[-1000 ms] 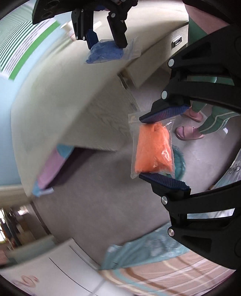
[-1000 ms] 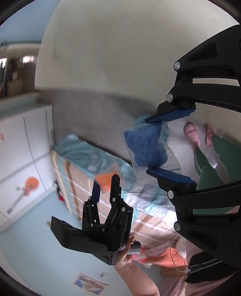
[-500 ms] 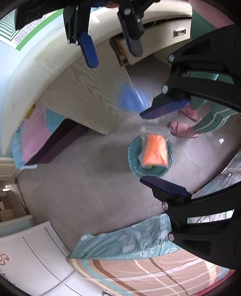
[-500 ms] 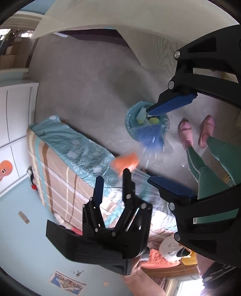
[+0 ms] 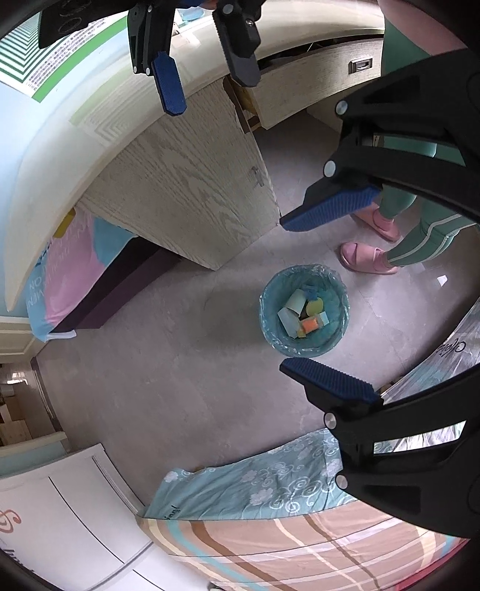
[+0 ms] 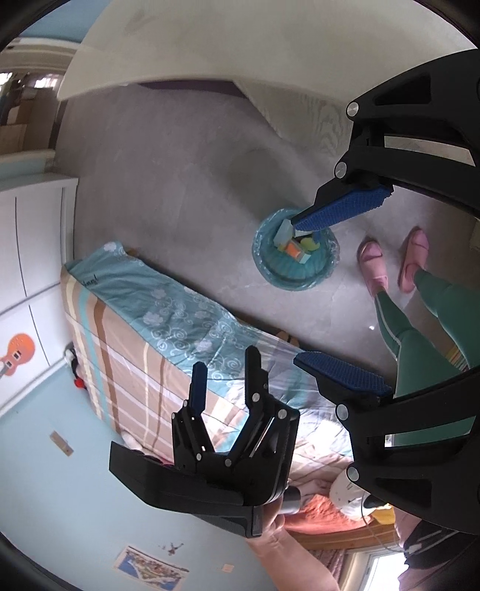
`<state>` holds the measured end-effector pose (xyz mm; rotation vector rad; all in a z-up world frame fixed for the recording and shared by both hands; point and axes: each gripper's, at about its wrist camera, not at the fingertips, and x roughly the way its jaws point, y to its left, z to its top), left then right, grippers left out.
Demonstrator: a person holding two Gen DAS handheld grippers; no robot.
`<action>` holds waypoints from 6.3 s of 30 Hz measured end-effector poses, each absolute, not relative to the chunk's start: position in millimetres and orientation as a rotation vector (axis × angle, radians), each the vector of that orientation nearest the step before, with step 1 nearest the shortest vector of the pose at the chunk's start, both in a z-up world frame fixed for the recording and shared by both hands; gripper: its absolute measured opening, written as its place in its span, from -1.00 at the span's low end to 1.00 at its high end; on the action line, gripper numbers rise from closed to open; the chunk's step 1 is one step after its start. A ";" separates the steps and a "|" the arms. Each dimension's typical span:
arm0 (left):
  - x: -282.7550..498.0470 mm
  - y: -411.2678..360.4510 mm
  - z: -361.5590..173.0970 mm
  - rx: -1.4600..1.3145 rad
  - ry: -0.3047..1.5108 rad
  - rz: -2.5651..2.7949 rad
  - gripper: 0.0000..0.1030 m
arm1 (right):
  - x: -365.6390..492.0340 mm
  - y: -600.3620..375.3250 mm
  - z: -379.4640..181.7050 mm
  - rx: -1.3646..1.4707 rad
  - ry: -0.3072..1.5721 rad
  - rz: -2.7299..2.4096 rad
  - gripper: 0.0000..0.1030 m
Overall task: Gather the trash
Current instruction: 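Return both grippers to the table toward the small box and marker, then grasp the red-white small box with the left gripper while the right grasps the white marker, then carry box and marker to the wastebasket and open both grippers over it, then move both grippers back over the table toward the green bag and sponge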
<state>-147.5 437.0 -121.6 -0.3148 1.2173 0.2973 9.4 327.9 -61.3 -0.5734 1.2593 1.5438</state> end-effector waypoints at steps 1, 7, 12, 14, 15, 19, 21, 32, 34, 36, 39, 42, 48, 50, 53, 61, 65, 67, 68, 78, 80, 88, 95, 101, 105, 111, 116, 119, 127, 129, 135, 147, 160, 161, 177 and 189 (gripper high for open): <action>-145.6 436.2 -120.7 -0.310 1.215 0.293 0.33 | 11.1 325.1 -60.7 -0.568 1.260 1.541 0.34; -134.6 428.5 -110.6 -0.279 1.202 0.266 0.33 | 21.8 306.2 -53.9 -0.541 1.254 1.523 0.34; -121.3 416.3 -89.4 -0.227 1.173 0.229 0.39 | 32.6 283.3 -47.5 -0.499 1.243 1.498 0.34; -114.8 408.5 -81.3 -0.195 1.163 0.215 0.44 | 37.5 269.5 -43.7 -0.485 1.233 1.481 0.34; -110.9 404.1 -77.3 -0.182 1.157 0.203 0.44 | 40.0 263.5 -42.3 -0.478 1.228 1.473 0.34; -89.7 377.1 -63.0 -0.120 1.133 0.122 0.50 | 53.7 226.1 -33.8 -0.427 1.203 1.409 0.34; -77.0 360.7 -58.9 -0.085 1.124 0.081 0.65 | 62.4 199.2 -30.6 -0.400 1.187 1.358 0.34; 34.2 220.2 -48.3 0.109 1.057 -0.279 0.77 | 103.8 4.0 -26.4 -0.227 1.163 0.967 0.34; 59.9 186.7 -46.0 0.140 1.043 -0.346 0.77 | 108.2 -26.0 -26.0 -0.198 1.161 0.906 0.34; 78.5 158.0 -44.8 0.160 1.035 -0.406 0.77 | 112.7 -59.4 -26.8 -0.165 1.161 0.840 0.34; 102.1 120.2 -43.0 0.186 1.022 -0.466 0.78 | 116.2 -95.7 -31.4 -0.145 1.162 0.778 0.31; 123.3 83.5 -48.8 0.232 1.020 -0.516 0.78 | 124.8 -116.7 -40.9 -0.147 1.169 0.737 0.28; 162.8 19.9 -76.3 0.361 1.032 -0.577 0.77 | 158.4 -126.2 -69.3 -0.119 1.184 0.706 0.03; 177.0 12.1 -85.1 0.365 1.061 -0.578 0.74 | 167.0 -124.1 -77.7 -0.125 1.190 0.705 0.01; 191.1 9.8 -94.3 0.373 1.084 -0.581 0.72 | 173.5 -119.3 -83.8 -0.129 1.192 0.715 0.00; 220.7 1.4 -112.5 0.367 1.115 -0.626 0.36 | 179.3 -107.4 -97.1 -0.176 1.181 0.713 -0.22; 226.4 1.4 -123.4 0.344 1.150 -0.636 -0.17 | 176.3 -106.6 -102.2 -0.196 1.168 0.709 -0.41; 225.4 2.5 -129.0 0.347 1.163 -0.650 -0.24 | 171.6 -99.4 -103.3 -0.208 1.161 0.711 -0.65; 224.0 2.9 -129.2 0.352 1.152 -0.653 -0.25 | 167.6 -101.4 -103.7 -0.208 1.162 0.717 -0.72; 197.4 54.3 -97.1 0.257 1.101 -0.606 -0.27 | 147.3 -116.2 -81.7 -0.125 1.213 0.769 -0.74; 184.6 75.8 -86.3 0.244 1.097 -0.585 -0.27 | 142.8 -119.2 -75.4 -0.109 1.213 0.771 -0.74; 136.0 158.5 -64.8 0.215 1.108 -0.430 -0.26 | 152.6 -106.1 -63.0 -0.104 1.193 0.812 -0.74; 92.6 197.8 -68.7 0.156 1.141 -0.330 -0.26 | 137.8 -74.0 -79.4 -0.213 1.215 0.844 -0.75; 63.3 200.1 -84.8 0.138 1.176 -0.310 -0.26 | 123.7 -52.3 -98.2 -0.259 1.237 0.866 -0.75; 66.8 192.7 -91.0 0.112 1.184 -0.297 -0.26 | 130.2 -40.7 -99.8 -0.302 1.216 0.869 -0.71; 64.6 203.1 -83.8 0.079 1.171 -0.276 -0.26 | 134.6 -26.8 -93.0 -0.403 1.170 0.871 -0.72; 56.9 214.5 -78.8 0.079 1.166 -0.254 -0.26 | 131.0 -17.7 -89.4 -0.454 1.168 0.856 -0.74; 52.6 219.0 -75.8 0.067 1.157 -0.233 -0.26 | 132.0 -14.0 -78.9 -0.378 1.173 0.895 -0.74; 20.7 256.4 -62.3 0.014 1.125 -0.133 -0.26 | 126.6 42.0 -41.7 -0.345 1.142 1.073 -0.74; 7.0 270.5 -60.7 -0.004 1.123 -0.097 -0.26 | 121.8 64.7 -38.1 -0.364 1.136 1.122 -0.74; -44.4 318.8 -63.4 -0.071 1.135 0.038 -0.26 | 92.4 145.6 -37.5 -0.453 1.125 1.275 -0.74; -144.7 394.9 -97.8 -0.267 1.181 0.263 -0.26 | 27.6 275.9 -46.4 -0.632 1.148 1.550 -0.74; -182.6 455.2 -177.6 -0.449 1.287 0.317 -0.26 | -30.7 380.7 -129.5 -0.706 1.403 1.538 -0.74; -182.2 458.9 -183.3 -0.457 1.295 0.314 -0.26 | -34.4 386.7 -135.8 -0.712 1.414 1.534 -0.73; -169.2 479.6 -207.3 -0.413 1.380 0.318 0.40 | -10.5 403.9 -131.3 -0.615 1.407 1.445 -0.07; -157.0 470.4 -147.3 -0.314 1.287 0.301 0.42 | 18.4 363.7 -68.1 -0.522 1.291 1.510 -0.03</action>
